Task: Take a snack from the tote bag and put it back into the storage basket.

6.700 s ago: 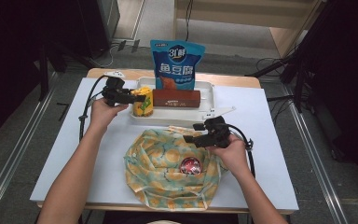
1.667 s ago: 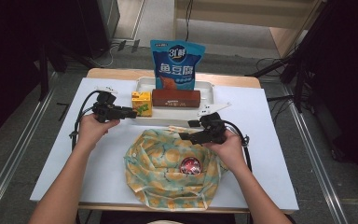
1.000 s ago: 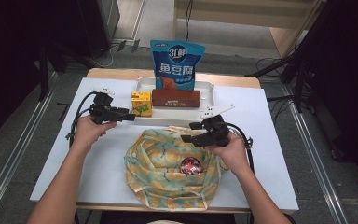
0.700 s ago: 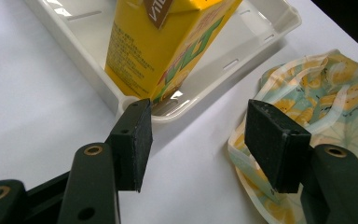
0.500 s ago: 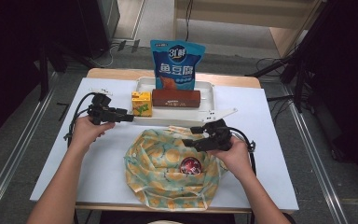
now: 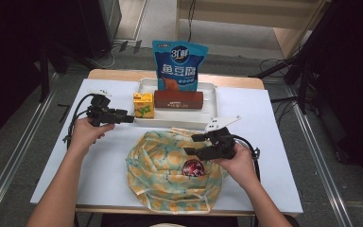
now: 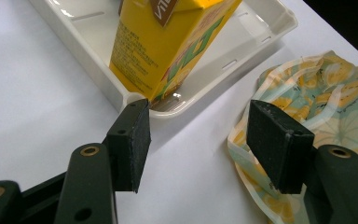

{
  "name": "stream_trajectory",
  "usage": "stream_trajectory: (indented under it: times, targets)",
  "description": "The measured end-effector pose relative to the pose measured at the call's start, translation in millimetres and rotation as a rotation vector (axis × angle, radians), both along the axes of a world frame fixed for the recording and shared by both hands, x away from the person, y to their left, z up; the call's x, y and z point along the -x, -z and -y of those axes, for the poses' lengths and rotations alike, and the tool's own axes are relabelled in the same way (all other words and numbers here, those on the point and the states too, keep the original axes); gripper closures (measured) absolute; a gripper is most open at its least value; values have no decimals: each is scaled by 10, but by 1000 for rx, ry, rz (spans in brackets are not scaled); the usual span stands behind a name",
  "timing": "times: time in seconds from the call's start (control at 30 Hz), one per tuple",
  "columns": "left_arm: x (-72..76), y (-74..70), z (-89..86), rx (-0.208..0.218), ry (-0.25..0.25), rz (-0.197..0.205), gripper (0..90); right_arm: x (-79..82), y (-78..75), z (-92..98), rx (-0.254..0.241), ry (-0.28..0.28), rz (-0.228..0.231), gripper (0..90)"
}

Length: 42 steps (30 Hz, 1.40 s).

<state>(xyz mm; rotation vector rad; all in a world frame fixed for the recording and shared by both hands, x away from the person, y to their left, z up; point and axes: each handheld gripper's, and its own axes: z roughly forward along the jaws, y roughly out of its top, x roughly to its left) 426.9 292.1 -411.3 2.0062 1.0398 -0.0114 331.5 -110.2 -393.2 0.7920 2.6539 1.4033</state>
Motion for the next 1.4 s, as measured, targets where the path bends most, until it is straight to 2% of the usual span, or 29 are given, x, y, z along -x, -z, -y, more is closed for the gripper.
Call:
stream_trajectory:
  times: [0.87,1.17,1.4]
  targets:
    - [12,-28,-38,7,-8,15,400,225,135,8,15,-27,-7,411]
    - [9,-23,-34,6,-9,13,397,293,205,11,24,-23,-29,405]
    - [12,-25,-37,7,-15,15,394,328,264,-11,36,-25,-40,358]
